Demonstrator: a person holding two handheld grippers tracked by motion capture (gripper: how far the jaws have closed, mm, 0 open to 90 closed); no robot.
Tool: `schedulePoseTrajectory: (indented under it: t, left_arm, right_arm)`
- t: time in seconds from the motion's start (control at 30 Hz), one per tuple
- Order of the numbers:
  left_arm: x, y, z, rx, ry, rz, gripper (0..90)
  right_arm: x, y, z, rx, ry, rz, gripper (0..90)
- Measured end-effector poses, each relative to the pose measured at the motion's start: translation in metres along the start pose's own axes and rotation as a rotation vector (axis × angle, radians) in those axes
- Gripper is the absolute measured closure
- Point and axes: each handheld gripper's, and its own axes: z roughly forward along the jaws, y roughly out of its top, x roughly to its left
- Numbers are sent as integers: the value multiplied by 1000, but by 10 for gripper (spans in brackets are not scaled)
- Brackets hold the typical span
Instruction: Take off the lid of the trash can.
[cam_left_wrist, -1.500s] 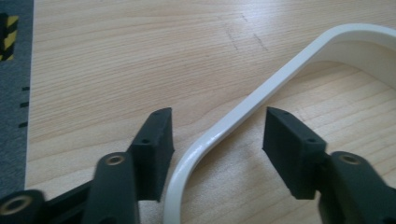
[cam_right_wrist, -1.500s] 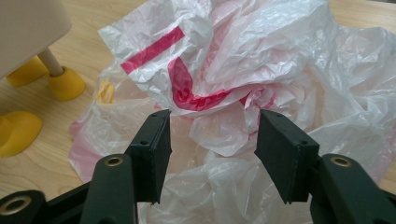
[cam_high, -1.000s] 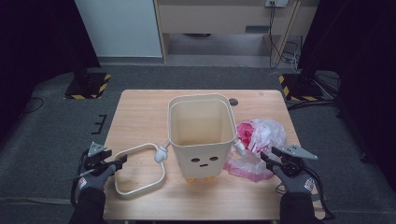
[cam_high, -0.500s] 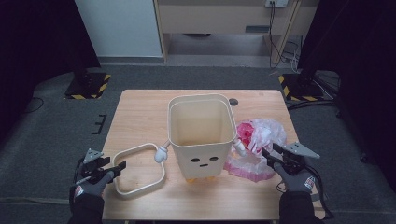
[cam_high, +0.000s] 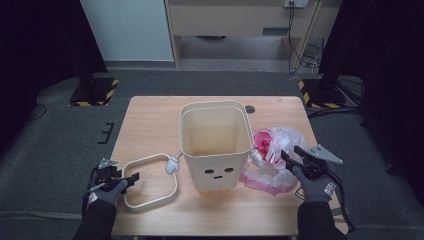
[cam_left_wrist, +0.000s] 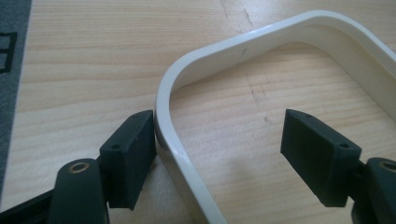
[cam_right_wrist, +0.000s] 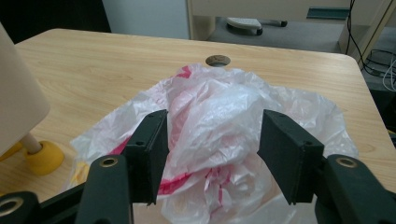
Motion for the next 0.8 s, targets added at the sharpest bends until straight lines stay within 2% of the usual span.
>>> schedulePoseTrajectory:
  t: [0.27,0.4,0.57,0.73,0.8]
  left_arm:
    - [-6,5,13,-23,-62,55,259]
    - [-8,7,18,-14,-60,96,259]
    - [-10,8,24,17,-48,118,259]
    - [-10,9,24,18,-50,120,263]
    - [-10,9,22,10,-54,113,267]
  right_arm:
    - [1,6,20,8,-13,-2,414]
    - [1,6,33,33,-30,-5,400]
    - [1,1,44,85,-57,-31,387]
    - [1,-2,50,124,-60,-42,387]
    - [0,-3,50,124,-63,-41,399]
